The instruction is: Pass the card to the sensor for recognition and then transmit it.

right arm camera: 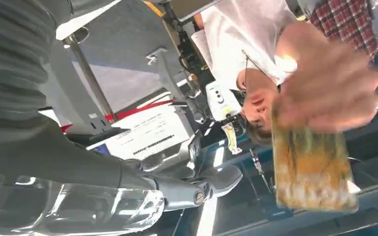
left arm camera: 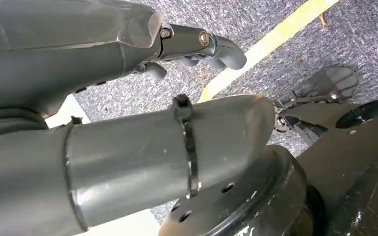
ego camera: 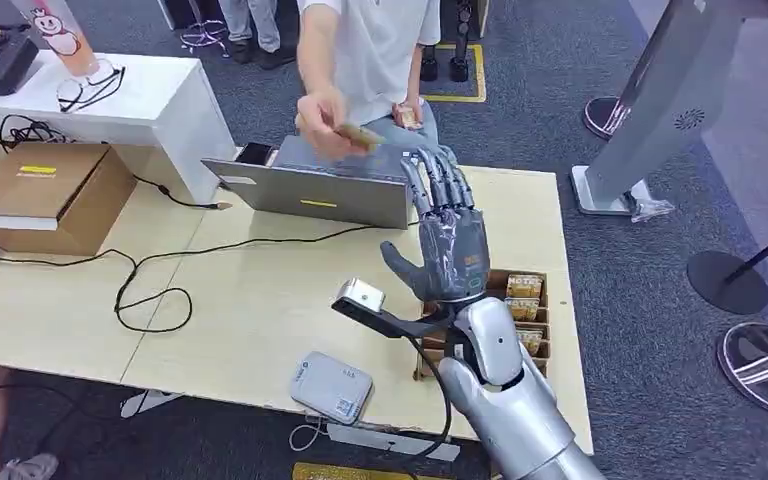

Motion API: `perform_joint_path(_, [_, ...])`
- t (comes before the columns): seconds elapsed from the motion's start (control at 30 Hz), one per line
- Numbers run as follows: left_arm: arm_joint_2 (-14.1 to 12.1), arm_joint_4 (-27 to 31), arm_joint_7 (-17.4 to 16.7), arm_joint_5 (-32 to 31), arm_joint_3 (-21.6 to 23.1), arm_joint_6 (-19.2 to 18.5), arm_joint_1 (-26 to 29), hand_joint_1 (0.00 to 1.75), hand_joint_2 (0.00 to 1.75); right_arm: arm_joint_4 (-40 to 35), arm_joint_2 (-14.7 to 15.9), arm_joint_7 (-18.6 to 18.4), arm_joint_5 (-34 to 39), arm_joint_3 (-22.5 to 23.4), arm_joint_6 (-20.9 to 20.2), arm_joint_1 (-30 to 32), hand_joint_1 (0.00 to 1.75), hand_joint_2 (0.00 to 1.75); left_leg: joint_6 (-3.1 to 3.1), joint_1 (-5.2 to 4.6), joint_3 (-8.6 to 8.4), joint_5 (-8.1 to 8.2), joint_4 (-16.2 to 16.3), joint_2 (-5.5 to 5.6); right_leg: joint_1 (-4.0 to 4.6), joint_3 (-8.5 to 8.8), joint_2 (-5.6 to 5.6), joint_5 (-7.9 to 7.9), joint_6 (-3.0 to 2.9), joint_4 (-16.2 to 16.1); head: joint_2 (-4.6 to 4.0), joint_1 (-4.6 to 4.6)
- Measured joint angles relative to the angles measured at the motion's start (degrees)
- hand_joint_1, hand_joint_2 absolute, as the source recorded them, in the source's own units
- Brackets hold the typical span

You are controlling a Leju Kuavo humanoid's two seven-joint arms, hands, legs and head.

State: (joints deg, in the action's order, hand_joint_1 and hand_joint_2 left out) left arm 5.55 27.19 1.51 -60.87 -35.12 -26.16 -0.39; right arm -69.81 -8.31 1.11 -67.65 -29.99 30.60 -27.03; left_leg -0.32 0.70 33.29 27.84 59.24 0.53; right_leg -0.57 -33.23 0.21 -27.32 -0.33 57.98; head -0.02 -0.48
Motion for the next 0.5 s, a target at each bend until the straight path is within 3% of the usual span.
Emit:
perform_joint_path(0.3, [0.26,0.02,0.0,-0.96,-0.9,-0.41,0.01,0.0,0.0,-0.09,-0.02,0.92,1.0,0.0,-0.17,0.06,0.0,1.75,0.0,0.0,-0.01,0.0,0.0,0.0,0.0,0.0,0.0,0.0,0.0,0.0,0.0,0.0])
perform_joint_path(0.5, [0.33,0.0,0.42,-1.55,-1.44,-0.42,0.0,0.0,0.0,-1.44,0.02,3.61,4.66,0.0,-2.52,0.56,0.0,1.75,0.0,0.0,-0.01,0.0,0.0,0.0,0.0,0.0,0.0,0.0,0.0,0.0,0.0,0.0])
